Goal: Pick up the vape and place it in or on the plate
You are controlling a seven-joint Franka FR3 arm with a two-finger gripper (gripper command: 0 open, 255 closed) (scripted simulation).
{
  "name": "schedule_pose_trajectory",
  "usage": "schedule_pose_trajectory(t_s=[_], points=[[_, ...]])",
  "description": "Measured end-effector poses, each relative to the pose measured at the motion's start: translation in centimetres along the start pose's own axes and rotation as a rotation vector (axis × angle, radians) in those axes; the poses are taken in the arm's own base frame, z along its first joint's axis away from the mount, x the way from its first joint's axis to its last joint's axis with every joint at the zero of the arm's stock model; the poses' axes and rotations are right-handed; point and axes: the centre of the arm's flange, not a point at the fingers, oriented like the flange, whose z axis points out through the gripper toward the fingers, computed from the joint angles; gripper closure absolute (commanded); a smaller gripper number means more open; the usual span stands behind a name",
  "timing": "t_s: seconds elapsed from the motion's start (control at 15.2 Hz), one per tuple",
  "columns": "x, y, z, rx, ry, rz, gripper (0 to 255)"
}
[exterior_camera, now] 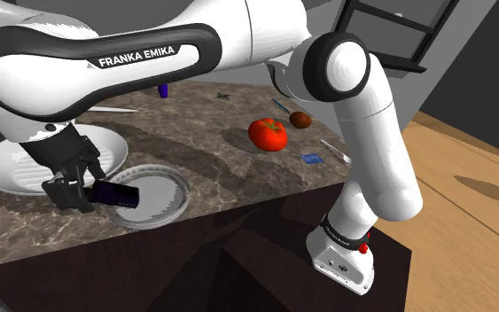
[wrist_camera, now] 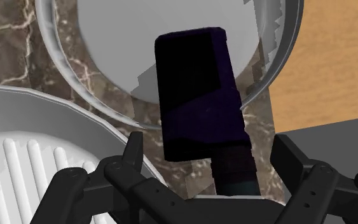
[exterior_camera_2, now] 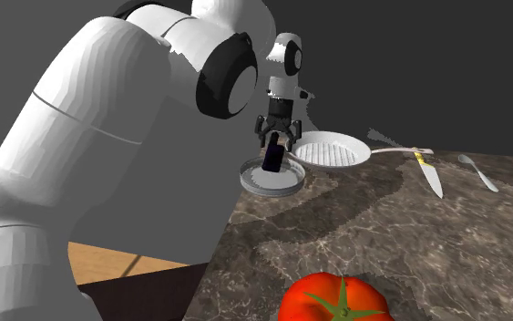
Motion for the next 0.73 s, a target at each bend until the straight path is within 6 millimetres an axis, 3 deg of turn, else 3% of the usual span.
schedule_pose_trajectory(t_s=[0.07, 0.73], points=[[0.0, 0.0, 0.0, 0.0, 0.0, 0.0, 255], [0.03, -0.02, 0.03, 0.0, 0.001, 0.0, 255]])
